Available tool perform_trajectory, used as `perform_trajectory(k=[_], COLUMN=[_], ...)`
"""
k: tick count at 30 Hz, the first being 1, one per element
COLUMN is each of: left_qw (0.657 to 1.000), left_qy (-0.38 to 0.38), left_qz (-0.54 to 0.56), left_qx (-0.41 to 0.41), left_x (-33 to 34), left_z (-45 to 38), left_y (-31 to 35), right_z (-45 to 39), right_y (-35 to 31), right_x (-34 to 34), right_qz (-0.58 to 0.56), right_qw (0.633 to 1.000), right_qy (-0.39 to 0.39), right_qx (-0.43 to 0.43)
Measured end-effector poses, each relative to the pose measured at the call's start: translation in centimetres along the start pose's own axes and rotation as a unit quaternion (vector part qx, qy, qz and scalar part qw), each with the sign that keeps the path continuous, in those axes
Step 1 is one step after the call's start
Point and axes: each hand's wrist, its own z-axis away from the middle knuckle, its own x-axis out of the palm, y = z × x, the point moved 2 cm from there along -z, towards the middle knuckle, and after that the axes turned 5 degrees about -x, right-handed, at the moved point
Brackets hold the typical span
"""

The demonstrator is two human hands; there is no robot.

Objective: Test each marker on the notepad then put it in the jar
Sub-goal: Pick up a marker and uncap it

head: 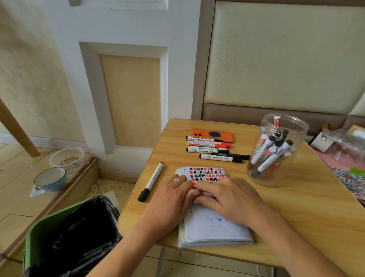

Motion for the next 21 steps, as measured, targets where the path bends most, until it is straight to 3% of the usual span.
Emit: perform_trajectory(k=[5,10,14,18,21], left_qw=[0.997,0.993,0.99,0.99,0.987], left_qy=[0.025,-0.031,-0.077,-0.106,-0.126], left_qz=[-0.043,-0.049,-0.04,-0.019,-0.012], left_qx=[-0.058,-0.099,-0.11,-0.093,-0.096], left_x=[0.0,0.4,0.5,0.5,0.4], left_z=[0.2,0.4,0.2,0.1,-0.1], left_y=[-0.3,-0.8,-0.8,-0.8,-0.7], right_z=[0.3,1.3,1.2,1.0,0.8], right_y=[1.0,3.2,3.1,3.0,2.9], right_x=[0.1,-0.1,0.2,1.0,1.4], right_qz=[-0.081,-0.24,-0.471,-0.647,-0.695], right_qw=[0.993,0.957,0.847,0.705,0.659], right_qy=[-0.035,0.048,0.143,0.163,0.169], right_qx=[0.079,0.156,0.2,0.242,0.232])
